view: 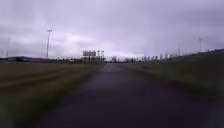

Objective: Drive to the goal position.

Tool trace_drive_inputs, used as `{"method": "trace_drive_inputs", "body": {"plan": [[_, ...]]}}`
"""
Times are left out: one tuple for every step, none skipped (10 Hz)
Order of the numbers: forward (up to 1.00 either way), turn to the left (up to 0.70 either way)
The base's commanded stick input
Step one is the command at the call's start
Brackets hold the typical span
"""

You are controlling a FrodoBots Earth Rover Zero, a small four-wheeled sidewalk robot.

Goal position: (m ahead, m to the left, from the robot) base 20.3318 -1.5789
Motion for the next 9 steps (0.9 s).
{"method": "trace_drive_inputs", "body": {"plan": [[1.0, 0.0], [1.0, 0.0], [1.0, 0.0], [1.0, 0.0], [1.0, 0.0], [1.0, 0.0], [1.0, 0.0], [1.0, 0.0], [1.0, 0.0]]}}
